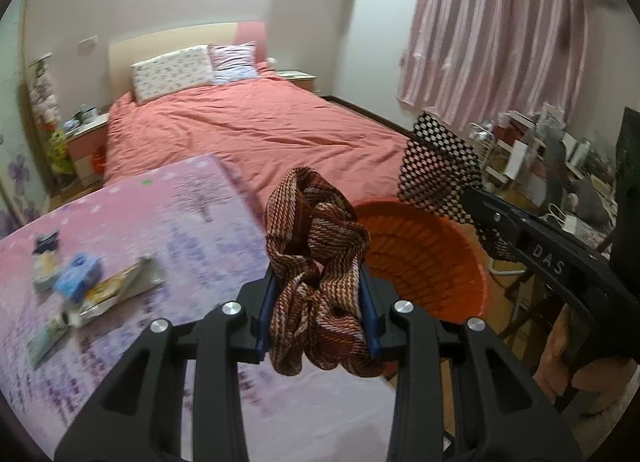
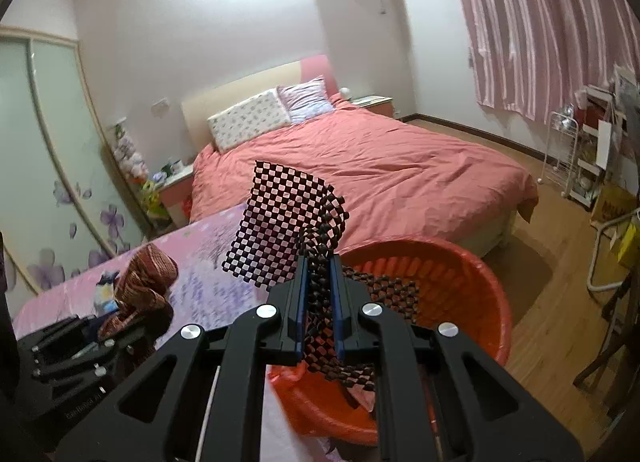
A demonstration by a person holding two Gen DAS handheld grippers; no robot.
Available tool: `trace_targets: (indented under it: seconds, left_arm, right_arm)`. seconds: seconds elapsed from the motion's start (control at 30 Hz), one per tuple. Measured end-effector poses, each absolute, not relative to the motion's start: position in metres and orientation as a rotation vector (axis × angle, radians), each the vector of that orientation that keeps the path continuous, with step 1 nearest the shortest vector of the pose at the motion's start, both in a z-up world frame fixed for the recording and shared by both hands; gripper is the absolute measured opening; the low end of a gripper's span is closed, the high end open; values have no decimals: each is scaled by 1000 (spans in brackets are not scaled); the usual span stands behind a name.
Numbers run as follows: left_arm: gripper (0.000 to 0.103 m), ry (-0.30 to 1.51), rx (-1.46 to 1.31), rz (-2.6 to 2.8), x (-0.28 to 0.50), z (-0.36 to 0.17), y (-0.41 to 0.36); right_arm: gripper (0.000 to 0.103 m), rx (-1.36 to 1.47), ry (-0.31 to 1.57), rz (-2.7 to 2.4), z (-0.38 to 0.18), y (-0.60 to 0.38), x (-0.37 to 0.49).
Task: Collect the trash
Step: 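Carry both cloths over the orange basket and open both tools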
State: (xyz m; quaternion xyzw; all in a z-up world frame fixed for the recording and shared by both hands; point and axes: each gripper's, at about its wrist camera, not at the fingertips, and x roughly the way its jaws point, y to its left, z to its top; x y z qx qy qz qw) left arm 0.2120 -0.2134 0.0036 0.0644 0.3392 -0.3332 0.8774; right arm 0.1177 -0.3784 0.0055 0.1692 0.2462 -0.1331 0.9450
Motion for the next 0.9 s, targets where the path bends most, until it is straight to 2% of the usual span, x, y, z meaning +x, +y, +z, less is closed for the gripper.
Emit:
trace_targets:
  seconds: [0.17,0.27,0.33,0.47,0.63,0.7,0.8,0.9]
  left_arm:
    - [36,719,151,-764,212,-6,-255]
    - [40,734,165,-790,215,-18,-277]
    - [50,747,177,-786,219,-28,-289]
    - [59,785,201,-749,232,-50,-303]
    - [70,822,187,-719,246,-70,-292]
    - [70,837,165,-726,249,-73,-286]
    - [70,841,157,-724,252,-73,-279]
    - [71,822,185,-701,249,-70,-269]
  right_arm:
    - [11,410,501,-298,-6,-409,120]
    - [11,456,515,-311,-19,-423,125]
    - [12,469,527,-320,-29,-432,130]
    - [16,460,580,-352,-49,-437,140]
    - [38,461,622,-344,-67,-433,140]
    - [45,462,626,-349,-67,-433,139]
    - [48,455,623,-354,-62,-433,137]
    - [60,414,617,-359,-56,-429,136]
